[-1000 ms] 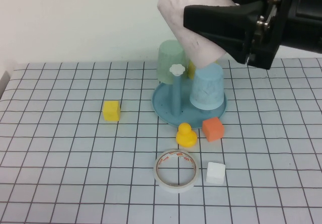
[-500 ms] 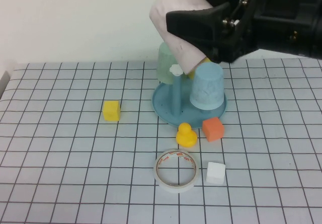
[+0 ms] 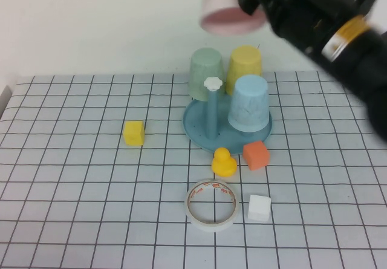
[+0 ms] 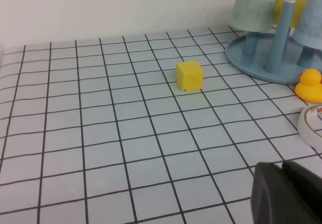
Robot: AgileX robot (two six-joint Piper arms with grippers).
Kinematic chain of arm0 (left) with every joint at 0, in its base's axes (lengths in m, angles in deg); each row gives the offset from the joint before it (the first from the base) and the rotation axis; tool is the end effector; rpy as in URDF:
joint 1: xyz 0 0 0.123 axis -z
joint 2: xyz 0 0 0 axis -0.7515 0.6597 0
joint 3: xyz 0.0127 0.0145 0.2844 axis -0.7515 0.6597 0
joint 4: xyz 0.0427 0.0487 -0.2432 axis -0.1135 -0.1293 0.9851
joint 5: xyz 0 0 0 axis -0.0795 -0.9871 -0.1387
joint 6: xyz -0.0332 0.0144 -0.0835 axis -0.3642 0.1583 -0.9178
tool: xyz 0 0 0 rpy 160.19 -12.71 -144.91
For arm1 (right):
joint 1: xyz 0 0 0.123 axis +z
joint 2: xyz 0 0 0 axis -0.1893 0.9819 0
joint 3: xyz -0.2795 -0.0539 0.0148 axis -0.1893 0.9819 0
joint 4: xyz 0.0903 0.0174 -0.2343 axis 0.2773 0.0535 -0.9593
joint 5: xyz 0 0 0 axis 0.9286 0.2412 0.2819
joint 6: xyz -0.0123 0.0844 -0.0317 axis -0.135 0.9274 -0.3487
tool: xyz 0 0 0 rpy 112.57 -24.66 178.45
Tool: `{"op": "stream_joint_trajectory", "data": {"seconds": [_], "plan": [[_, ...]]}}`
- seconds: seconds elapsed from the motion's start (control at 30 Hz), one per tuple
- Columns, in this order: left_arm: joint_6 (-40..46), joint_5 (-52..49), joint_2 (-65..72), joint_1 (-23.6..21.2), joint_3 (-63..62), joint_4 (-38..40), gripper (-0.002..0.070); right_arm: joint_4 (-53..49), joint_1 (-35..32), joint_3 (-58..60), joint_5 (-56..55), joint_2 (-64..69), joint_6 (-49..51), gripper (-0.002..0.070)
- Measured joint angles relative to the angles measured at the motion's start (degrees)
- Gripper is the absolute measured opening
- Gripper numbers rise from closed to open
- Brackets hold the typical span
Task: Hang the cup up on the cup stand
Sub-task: Place the cup on the cup holder
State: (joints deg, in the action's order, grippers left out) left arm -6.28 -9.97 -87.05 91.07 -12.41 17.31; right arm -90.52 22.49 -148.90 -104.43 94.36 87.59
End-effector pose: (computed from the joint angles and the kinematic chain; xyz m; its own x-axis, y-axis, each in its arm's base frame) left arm 0.0437 0.0052 0.2420 -0.2349 -0.0475 -0.9709 0.3222 0.9385 -0.1239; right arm 0.3054 0.2057 0.3691 -0.1840 0.6192 -0.7633 -0.5962 0.5471 0.5876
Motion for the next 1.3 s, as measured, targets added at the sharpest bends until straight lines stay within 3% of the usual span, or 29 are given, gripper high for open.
{"op": "stream_joint_trajectory", "data": {"seconds": [0.1, 0.23, 0.37, 0.53, 0.9, 1.3], "plan": [[0.0, 0.0, 0.0, 0.0, 0.0, 0.0, 0.0000, -1.9, 0.0, 2.1, -21.2, 5.9, 3.1, 0.0573], [0.0, 0.0, 0.0, 0.0, 0.0, 0.0, 0.0000, -4.3, 0.0, 1.5, -28.7, 10.8, -2.1, 0.0573], [0.0, 0.0, 0.0, 0.0, 0.0, 0.0, 0.0000, -8.1, 0.0, 1.3, -30.4, 13.4, -17.7, 0.0573], [0.0, 0.0, 0.0, 0.0, 0.0, 0.0, 0.0000, -10.7, 0.1, 1.1, -30.8, 16.5, -27.5, 0.0573], [0.0, 0.0, 0.0, 0.0, 0.0, 0.0, -0.0001, -0.4, 0.1, 0.3, -30.5, 24.1, -31.0, 0.0573], [0.0, 0.0, 0.0, 0.0, 0.0, 0.0, -0.0001, 1.3, 0.1, -6.3, -30.6, 28.4, -36.2, 0.0573]]}}
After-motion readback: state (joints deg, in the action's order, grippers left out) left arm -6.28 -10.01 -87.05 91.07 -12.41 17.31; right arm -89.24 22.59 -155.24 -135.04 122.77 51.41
